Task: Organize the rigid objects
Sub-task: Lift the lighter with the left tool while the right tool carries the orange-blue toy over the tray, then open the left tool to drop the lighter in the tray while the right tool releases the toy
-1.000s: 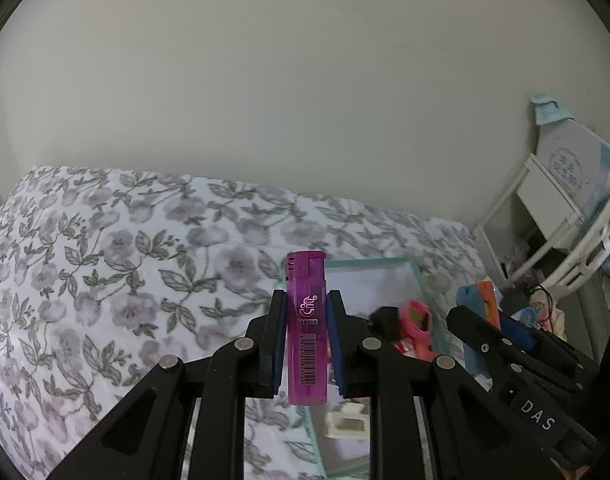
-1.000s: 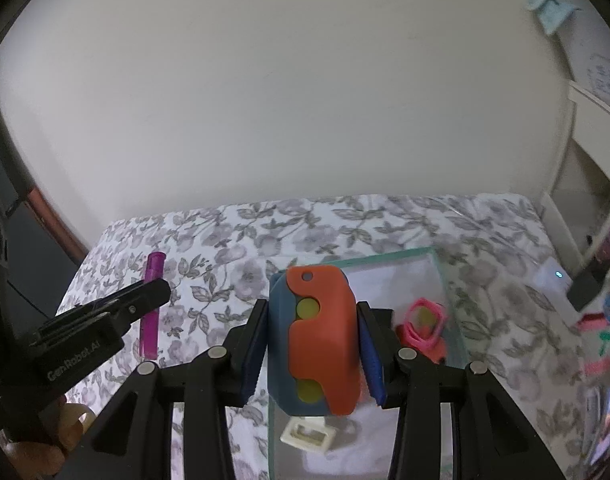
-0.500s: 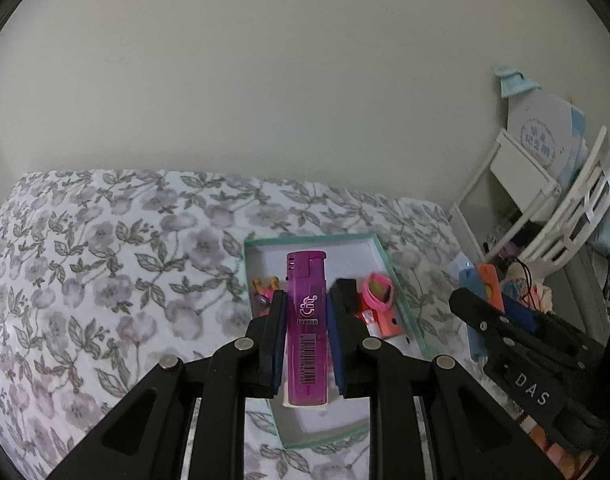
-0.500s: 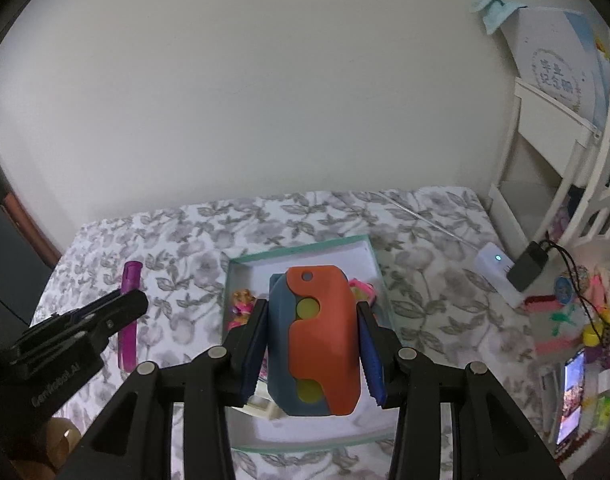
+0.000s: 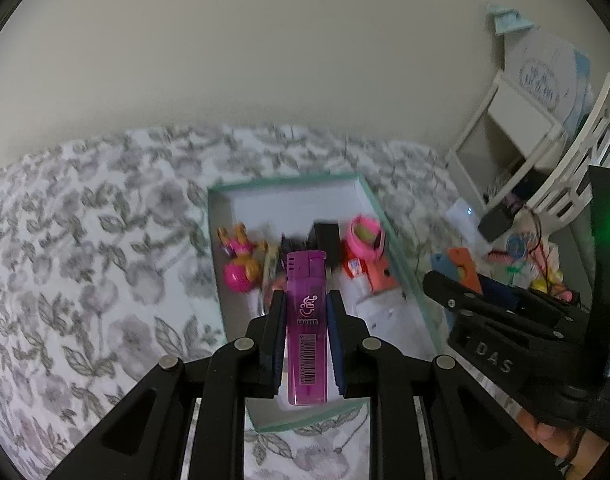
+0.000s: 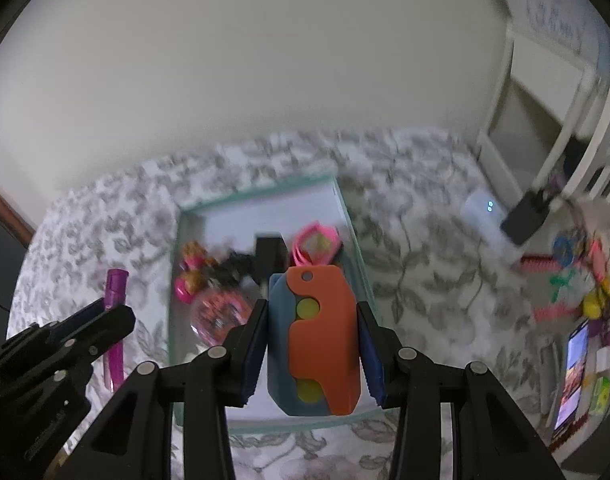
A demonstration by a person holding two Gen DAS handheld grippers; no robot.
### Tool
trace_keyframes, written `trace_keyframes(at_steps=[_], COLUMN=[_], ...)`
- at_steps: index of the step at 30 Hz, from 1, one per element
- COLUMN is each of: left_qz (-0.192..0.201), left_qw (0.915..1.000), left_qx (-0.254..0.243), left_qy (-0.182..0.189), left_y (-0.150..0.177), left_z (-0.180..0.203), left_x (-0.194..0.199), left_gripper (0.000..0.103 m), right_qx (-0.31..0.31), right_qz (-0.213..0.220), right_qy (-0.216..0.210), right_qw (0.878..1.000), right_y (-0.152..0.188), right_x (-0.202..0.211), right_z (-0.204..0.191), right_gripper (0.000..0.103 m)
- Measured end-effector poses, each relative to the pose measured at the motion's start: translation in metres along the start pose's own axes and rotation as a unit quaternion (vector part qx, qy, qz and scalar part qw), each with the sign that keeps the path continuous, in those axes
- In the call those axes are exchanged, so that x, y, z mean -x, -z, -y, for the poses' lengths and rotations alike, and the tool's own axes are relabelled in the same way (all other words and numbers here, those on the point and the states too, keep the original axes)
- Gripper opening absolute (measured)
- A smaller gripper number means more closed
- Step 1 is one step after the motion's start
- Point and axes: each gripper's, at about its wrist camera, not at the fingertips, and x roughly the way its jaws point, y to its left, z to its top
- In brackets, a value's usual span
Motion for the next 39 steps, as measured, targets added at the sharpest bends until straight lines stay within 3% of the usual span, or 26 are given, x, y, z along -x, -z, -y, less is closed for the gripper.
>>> trace_keyframes(at_steps=[4, 13, 23, 39], left_qz=[-0.038, -0.082, -0.109, -0.130], left_qw=[0.9993, 0.9964, 0.9935, 0.9911], left_qx=[0.001, -0.010, -0.012, -0.005], left_qy=[0.001, -0.022, -0.029, -0.028], left_y=[0.010, 0.026, 0.034, 0.038], left_z=[0.003, 0.008, 0.006, 0.005], left_x=[-0.027, -0.062, -0.082, -0.094], left_gripper=[0.020, 0.020, 0.020, 0.021], right_qx=[0.001, 0.011, 0.026, 0.026], right_qz=[-0.036, -0.081, -0.122, -0.140], right_qy=[0.012, 0.024, 0.031, 0.035], right_qw=[0.999, 0.996, 0.992, 0.989], right_y=[0.007, 0.019, 0.036, 0.039], right_x=[-0.025, -0.058, -0.088, -0.102], right_z=[0.005, 0.003, 0.001, 0.004], right_gripper=[0.045, 0.045, 0.042, 0.042])
